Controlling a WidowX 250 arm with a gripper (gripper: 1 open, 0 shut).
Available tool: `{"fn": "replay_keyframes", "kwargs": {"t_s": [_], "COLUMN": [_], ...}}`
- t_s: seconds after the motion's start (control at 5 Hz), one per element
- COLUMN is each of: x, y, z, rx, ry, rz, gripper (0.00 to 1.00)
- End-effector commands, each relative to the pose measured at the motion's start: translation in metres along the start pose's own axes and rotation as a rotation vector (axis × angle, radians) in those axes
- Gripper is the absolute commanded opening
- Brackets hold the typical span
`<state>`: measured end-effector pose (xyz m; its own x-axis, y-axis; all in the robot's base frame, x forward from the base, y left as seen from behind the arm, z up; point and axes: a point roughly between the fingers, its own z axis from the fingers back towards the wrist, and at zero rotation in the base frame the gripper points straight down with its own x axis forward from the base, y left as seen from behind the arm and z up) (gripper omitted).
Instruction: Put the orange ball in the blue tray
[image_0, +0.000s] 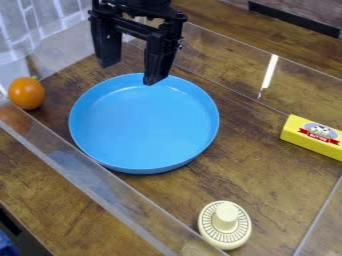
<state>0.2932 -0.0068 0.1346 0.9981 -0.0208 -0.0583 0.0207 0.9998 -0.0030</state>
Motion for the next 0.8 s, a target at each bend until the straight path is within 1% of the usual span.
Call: {"fn": "replay_keyframes", "kwargs": {"t_s": [0.0, 0.4, 0.6], "x": [-0.001, -0.004, -0.006], "y": [0.003, 0.009, 0.017], "z": [-0.005, -0.014, -0.017], "rx": [0.0, -0.001, 0.0], "ry": [0.014, 0.043, 0.055], "rz": [-0.02, -0.064, -0.095], "gripper": [1.0, 1.0, 1.0]}}
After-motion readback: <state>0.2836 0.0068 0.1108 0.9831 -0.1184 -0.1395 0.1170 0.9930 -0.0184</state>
